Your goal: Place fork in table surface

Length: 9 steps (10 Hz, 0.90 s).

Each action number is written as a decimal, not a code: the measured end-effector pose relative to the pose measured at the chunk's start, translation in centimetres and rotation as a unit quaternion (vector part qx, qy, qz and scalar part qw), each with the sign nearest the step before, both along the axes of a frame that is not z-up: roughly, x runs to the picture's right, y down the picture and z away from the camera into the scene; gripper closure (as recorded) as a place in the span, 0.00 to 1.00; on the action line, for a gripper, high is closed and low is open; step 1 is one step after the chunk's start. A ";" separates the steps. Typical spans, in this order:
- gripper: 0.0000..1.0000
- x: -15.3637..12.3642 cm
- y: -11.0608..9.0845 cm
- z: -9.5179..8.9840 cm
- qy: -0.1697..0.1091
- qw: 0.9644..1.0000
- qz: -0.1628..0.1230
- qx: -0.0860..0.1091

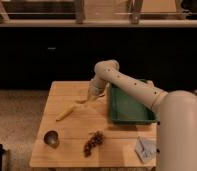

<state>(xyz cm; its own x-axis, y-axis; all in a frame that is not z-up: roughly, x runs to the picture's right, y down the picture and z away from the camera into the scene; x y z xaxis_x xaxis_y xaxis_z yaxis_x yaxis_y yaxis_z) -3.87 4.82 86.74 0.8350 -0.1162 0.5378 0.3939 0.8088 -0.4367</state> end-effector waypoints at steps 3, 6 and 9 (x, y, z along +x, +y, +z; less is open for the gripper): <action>0.98 0.1 0.4 0.4 -0.005 1.000 -0.009 -0.002; 1.00 0.1 1.5 0.8 -0.021 0.999 -0.028 -0.004; 1.00 0.0 2.6 1.2 -0.043 0.998 -0.045 0.000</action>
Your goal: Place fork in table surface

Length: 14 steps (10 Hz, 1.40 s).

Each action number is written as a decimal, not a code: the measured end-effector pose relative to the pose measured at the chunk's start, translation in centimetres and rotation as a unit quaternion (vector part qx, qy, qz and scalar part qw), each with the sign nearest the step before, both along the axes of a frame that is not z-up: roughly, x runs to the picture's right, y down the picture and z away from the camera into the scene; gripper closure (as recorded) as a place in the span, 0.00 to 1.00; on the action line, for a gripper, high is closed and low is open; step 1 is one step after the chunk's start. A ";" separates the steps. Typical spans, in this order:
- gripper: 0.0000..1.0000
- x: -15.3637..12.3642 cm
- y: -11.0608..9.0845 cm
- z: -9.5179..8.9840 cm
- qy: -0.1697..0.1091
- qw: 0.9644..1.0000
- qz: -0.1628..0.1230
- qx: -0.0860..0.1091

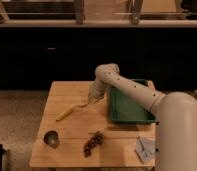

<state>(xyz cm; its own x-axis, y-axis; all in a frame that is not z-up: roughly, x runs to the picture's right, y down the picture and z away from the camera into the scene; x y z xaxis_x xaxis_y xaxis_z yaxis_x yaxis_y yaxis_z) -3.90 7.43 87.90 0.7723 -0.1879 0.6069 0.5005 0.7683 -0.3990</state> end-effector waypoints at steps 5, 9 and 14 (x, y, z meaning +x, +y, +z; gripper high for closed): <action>0.82 -0.6 1.8 0.6 -0.037 0.999 -0.023 -0.006; 0.40 -0.3 3.2 0.7 -0.059 0.997 -0.039 -0.025; 0.20 -0.4 4.5 0.1 -0.088 0.993 -0.068 -0.034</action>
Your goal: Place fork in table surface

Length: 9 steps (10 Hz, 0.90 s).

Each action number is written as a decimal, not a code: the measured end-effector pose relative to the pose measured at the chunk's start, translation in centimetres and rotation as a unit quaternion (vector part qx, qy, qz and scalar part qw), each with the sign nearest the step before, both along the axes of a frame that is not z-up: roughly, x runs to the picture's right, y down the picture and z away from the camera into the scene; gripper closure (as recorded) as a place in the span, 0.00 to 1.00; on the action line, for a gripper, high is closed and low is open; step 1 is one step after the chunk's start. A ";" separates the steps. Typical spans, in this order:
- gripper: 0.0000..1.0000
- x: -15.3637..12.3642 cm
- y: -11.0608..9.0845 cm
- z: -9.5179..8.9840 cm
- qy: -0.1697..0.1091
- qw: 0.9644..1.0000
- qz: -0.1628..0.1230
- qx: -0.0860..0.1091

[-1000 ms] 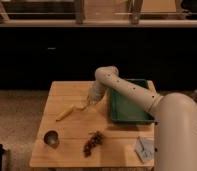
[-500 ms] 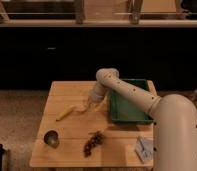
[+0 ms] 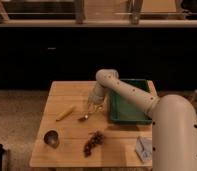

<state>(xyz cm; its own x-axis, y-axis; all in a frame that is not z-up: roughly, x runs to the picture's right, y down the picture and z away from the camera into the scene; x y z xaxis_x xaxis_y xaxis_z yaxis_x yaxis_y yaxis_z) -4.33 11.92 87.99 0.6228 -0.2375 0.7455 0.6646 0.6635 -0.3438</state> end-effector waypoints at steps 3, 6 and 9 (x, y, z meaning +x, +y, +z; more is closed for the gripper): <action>0.20 0.6 -0.1 -0.6 -0.004 1.000 0.002 0.009; 0.20 1.2 -0.9 -1.1 -0.003 1.000 0.009 0.020; 0.20 1.7 -2.2 -1.8 0.005 0.999 0.014 0.030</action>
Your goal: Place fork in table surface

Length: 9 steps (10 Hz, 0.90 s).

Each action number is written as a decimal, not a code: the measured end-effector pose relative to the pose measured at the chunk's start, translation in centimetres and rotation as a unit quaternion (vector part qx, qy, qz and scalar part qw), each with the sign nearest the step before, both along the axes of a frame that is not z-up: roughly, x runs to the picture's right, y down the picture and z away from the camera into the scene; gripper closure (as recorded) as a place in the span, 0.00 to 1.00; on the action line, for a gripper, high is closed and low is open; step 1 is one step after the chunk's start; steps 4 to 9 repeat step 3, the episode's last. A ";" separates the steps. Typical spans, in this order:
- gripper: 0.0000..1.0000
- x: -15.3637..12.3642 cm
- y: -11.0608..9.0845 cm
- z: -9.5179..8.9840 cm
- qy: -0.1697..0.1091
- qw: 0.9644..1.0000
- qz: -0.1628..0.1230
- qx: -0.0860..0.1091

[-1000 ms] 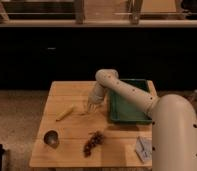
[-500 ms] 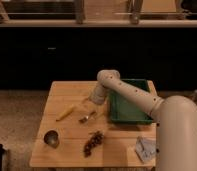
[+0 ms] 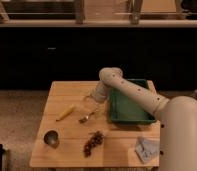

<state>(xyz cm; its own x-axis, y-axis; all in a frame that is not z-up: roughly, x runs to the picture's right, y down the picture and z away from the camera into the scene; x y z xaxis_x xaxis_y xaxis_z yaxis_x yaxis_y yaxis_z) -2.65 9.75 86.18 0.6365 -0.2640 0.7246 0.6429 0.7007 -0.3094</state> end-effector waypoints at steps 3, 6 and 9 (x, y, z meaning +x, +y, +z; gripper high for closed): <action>0.20 0.9 -1.3 -0.8 0.010 1.000 0.001 0.007; 0.20 0.9 -1.3 -0.8 0.010 1.000 0.001 0.007; 0.20 0.9 -1.3 -0.8 0.010 1.000 0.001 0.007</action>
